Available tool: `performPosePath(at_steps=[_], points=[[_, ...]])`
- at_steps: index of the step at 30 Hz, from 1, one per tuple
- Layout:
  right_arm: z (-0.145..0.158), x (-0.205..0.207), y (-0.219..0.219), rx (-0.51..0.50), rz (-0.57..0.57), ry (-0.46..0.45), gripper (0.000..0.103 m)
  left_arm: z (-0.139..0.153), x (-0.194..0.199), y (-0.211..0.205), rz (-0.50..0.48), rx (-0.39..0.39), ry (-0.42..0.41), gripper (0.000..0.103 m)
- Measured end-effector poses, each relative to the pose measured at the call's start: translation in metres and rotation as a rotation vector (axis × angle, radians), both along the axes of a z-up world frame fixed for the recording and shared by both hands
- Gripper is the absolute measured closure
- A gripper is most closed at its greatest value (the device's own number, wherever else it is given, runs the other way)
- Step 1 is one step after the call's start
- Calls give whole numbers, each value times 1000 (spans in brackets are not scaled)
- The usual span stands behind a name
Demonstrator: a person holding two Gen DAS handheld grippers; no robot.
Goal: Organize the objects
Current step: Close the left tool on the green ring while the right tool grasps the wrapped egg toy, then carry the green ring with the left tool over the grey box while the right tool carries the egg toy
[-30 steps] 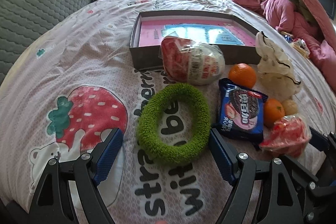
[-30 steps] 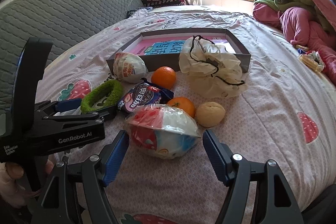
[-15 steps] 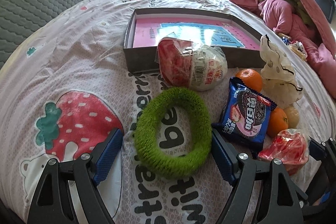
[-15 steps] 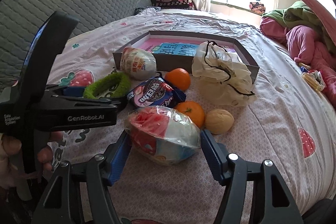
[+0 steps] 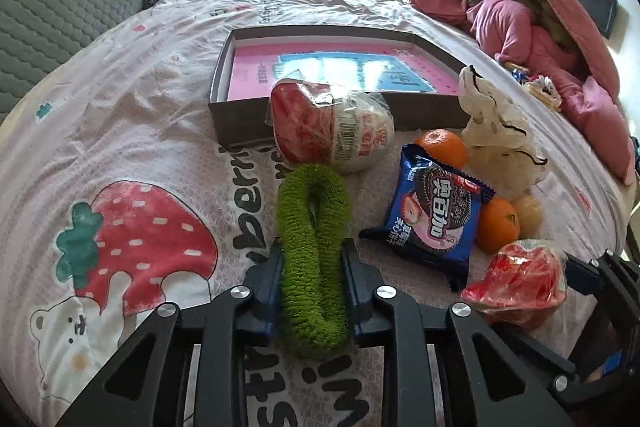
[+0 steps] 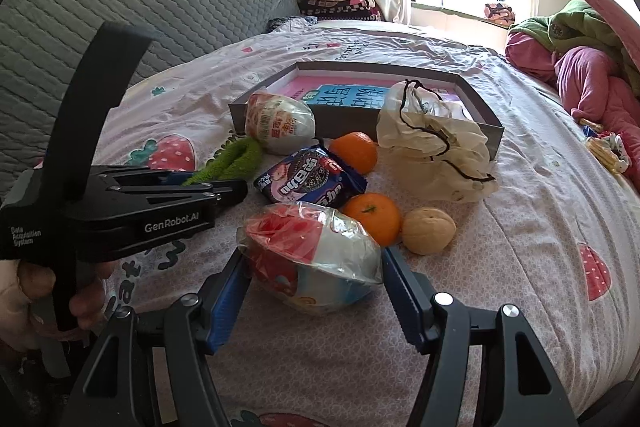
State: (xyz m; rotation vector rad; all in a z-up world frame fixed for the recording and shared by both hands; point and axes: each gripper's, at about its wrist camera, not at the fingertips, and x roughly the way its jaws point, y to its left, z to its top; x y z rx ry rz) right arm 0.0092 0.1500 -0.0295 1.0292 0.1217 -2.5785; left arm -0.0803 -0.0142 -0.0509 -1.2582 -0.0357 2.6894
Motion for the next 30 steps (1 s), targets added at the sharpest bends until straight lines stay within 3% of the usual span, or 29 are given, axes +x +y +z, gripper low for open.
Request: performPosePath(at_steps=[12, 24, 30], points=[[15, 6, 8, -39, -5, 54, 37, 18, 28, 3, -9, 83, 42, 79], [40, 8, 19, -33, -13, 186, 37, 38, 44, 5, 32, 50, 125, 79], [46, 1, 32, -51, -33, 210, 37, 43, 45, 9, 39, 21, 149, 79]])
